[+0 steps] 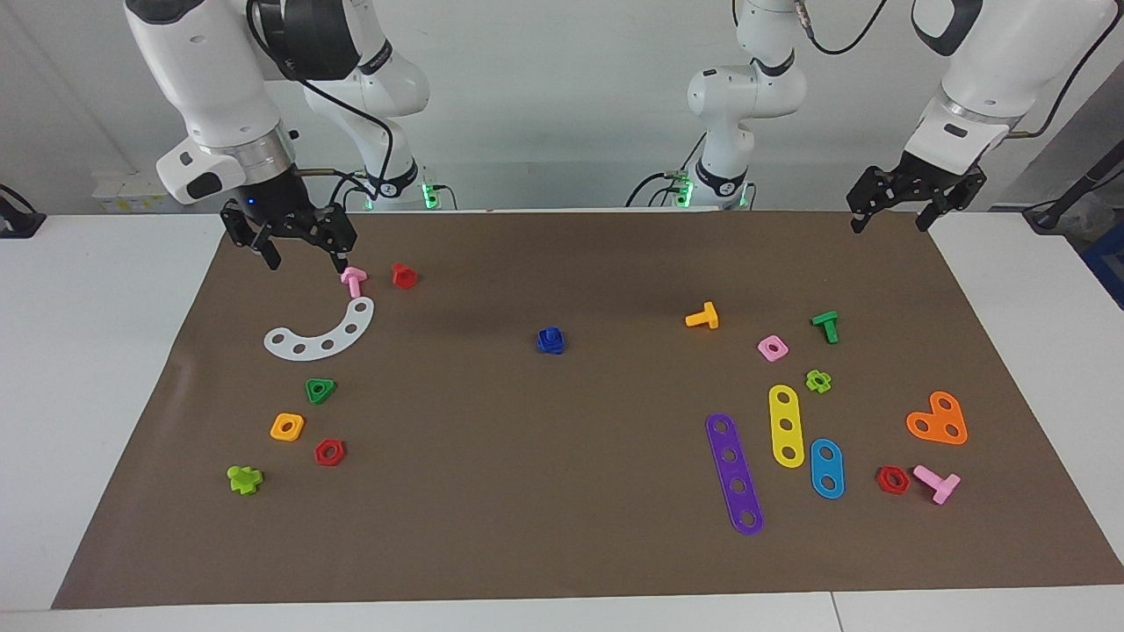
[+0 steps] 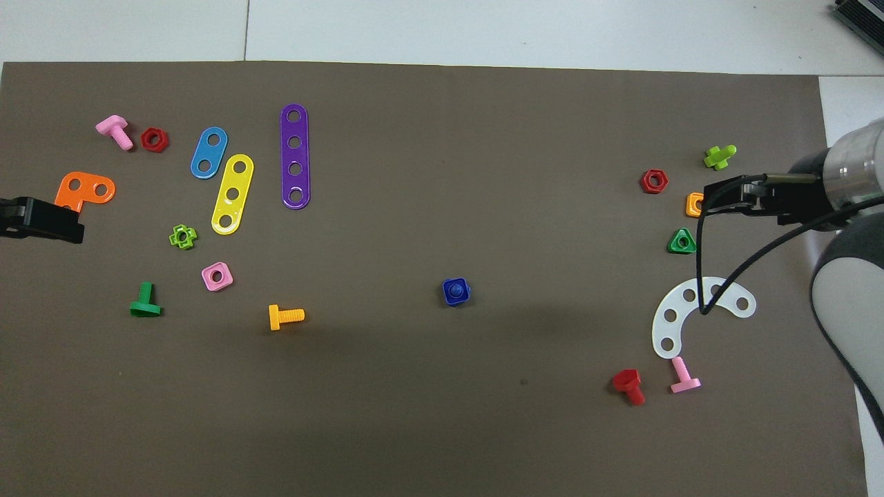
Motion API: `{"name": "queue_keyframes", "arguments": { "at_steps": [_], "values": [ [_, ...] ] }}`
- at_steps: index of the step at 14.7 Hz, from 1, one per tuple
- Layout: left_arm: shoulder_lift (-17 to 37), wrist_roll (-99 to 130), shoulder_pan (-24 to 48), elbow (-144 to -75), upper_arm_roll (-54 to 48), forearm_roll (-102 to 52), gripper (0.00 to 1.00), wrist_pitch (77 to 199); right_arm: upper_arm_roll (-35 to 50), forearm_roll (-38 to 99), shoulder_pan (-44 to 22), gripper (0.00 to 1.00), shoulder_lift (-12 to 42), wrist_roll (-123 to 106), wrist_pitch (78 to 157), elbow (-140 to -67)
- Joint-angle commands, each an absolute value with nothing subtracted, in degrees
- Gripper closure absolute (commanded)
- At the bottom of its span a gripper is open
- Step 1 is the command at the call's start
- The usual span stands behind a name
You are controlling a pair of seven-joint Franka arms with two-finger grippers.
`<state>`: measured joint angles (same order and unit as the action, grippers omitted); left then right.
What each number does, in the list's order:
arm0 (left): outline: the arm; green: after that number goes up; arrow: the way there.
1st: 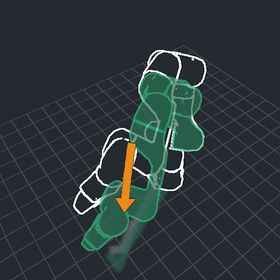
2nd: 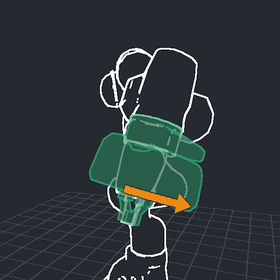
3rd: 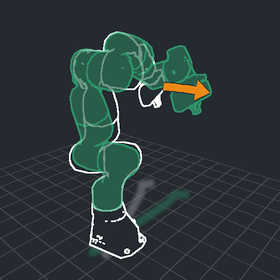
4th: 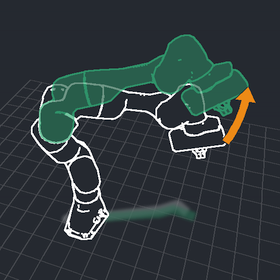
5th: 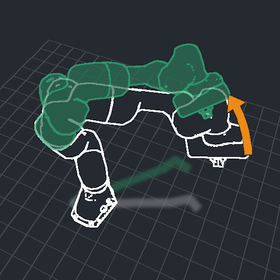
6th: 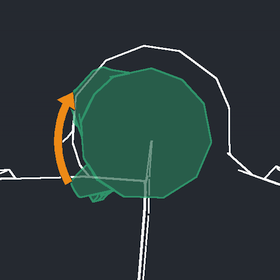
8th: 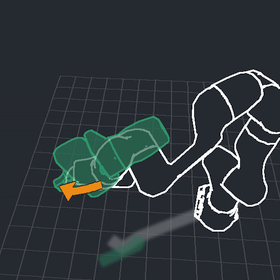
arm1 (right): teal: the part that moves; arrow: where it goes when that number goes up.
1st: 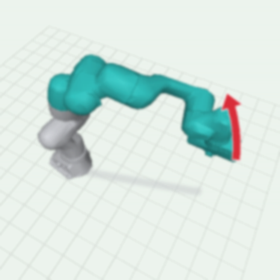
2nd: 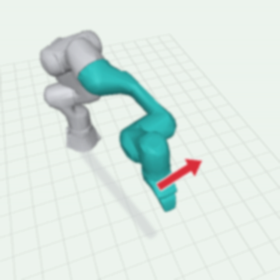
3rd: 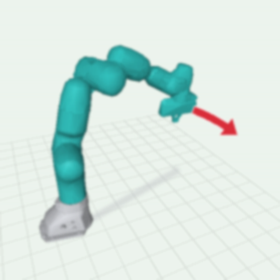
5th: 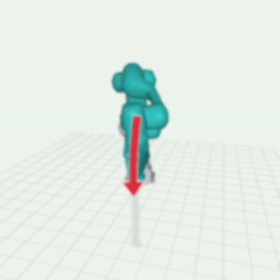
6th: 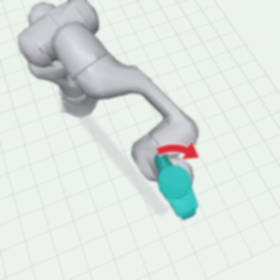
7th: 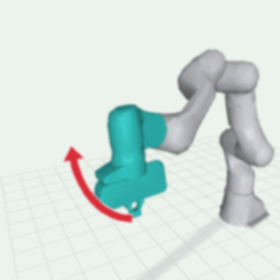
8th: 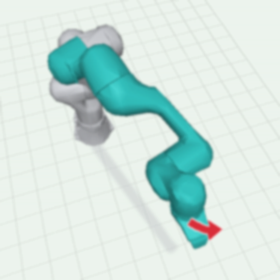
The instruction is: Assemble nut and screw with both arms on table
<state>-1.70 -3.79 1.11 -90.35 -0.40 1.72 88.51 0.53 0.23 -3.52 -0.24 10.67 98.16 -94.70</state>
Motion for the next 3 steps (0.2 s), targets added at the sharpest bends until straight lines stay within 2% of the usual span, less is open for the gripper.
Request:
{"name": "queue_keyframes", "arguments": {
  "at_steps": [1,3],
  "values": [
    [-3.4,-5.0,1.0,-93.2,-0.3,2.9,0.0,91.0,0.8,0.1,-2.9,0.0,-0.5,9.1,98.1,-95.2],
    [-3.9,-5.0,1.0,-94.0,-0.2,2.8,0.0,90.9,0.8,0.1,-2.9,0.0,-0.5,9.1,98.1,-95.2]
  ]
}}
